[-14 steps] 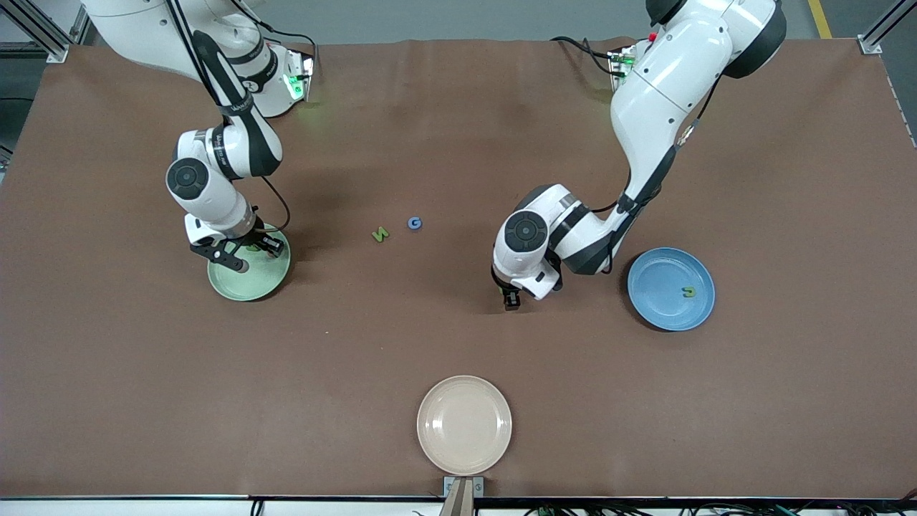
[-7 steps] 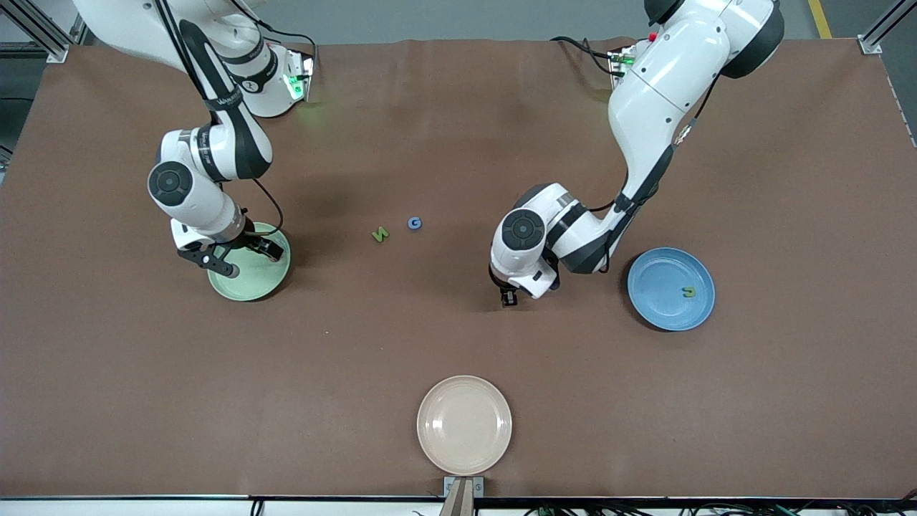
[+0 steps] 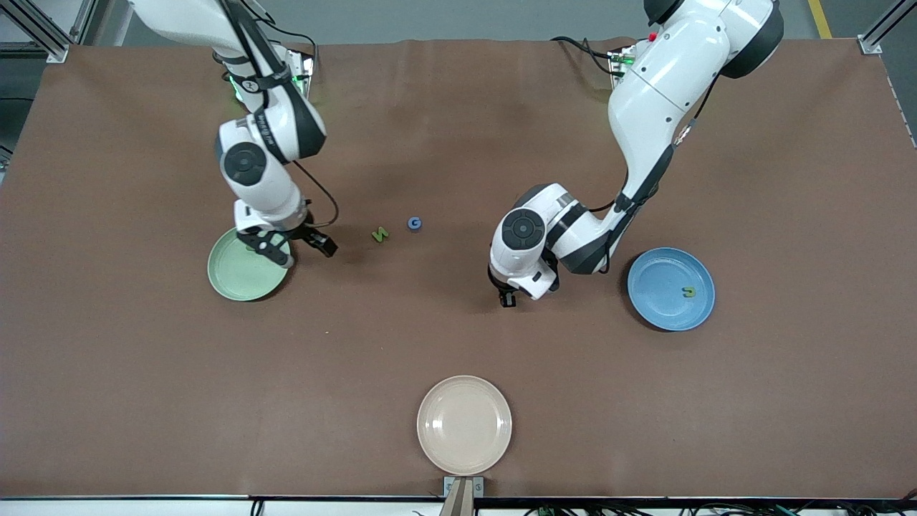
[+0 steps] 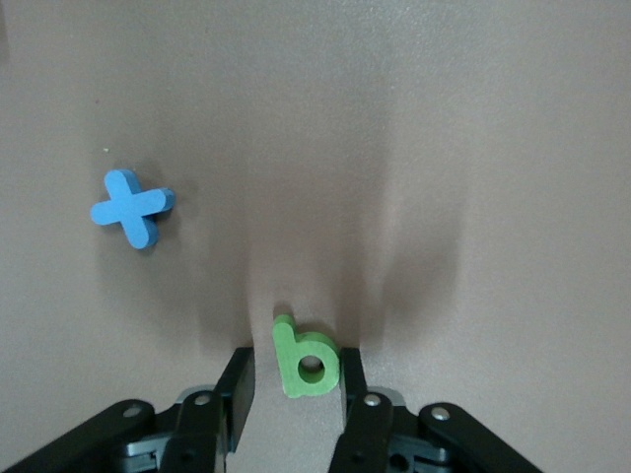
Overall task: Sort upper and lower case letters into plates
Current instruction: 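Grasp the green M with the right gripper while the left gripper lifts the b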
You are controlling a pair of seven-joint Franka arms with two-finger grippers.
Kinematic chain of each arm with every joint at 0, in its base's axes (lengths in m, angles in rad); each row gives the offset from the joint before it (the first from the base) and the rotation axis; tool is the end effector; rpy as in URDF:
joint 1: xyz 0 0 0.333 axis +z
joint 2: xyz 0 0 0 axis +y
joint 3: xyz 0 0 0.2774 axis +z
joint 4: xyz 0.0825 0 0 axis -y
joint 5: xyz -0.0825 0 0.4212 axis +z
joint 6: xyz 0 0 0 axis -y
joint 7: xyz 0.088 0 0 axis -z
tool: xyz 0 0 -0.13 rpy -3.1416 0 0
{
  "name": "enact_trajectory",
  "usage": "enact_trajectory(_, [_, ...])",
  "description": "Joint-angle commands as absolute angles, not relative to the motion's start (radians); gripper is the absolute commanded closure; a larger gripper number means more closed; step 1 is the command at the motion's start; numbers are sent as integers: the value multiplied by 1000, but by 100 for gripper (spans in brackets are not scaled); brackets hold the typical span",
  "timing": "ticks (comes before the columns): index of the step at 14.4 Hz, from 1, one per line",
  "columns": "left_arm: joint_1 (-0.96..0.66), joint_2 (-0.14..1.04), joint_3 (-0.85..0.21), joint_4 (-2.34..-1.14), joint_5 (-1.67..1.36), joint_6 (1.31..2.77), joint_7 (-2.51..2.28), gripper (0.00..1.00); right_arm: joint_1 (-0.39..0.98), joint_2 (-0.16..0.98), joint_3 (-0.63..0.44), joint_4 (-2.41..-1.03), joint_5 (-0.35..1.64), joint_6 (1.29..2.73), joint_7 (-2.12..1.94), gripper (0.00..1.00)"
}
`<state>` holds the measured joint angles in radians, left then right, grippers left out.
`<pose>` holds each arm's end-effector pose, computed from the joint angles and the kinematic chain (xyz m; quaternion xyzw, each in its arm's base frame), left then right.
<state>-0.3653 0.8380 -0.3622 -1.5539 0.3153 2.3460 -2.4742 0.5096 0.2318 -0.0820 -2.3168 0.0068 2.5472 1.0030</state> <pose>0.5419 -0.4466 0.1014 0.6823 0.7307 -0.0205 0.0092 0.4885 0.2201 0.1512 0.9584 -0.2854 0.0047 0.0059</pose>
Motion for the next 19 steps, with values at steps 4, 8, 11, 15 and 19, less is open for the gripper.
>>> enact_trajectory(4, [-374,851,-356,-1546,333,2352,-2484,80,632,405,-89,-2172,21,2554,1200,37])
enact_trajectory(8, [-373,827,-354,-1543,337,2350,-2476,96,656,411,-89,-2172,64,2554,1200,48])
enact_trajectory(11, [-362,775,-363,-1551,354,2312,-2429,99,664,413,-89,-2174,64,2554,1200,48])
enact_trajectory(15, [-322,689,-377,-1578,341,2212,-2176,98,687,422,-89,-2180,71,2551,1201,48])
enact_trajectory(19, [-160,520,-445,-1742,336,2161,-1785,98,707,422,-89,-2191,71,2549,1218,47])
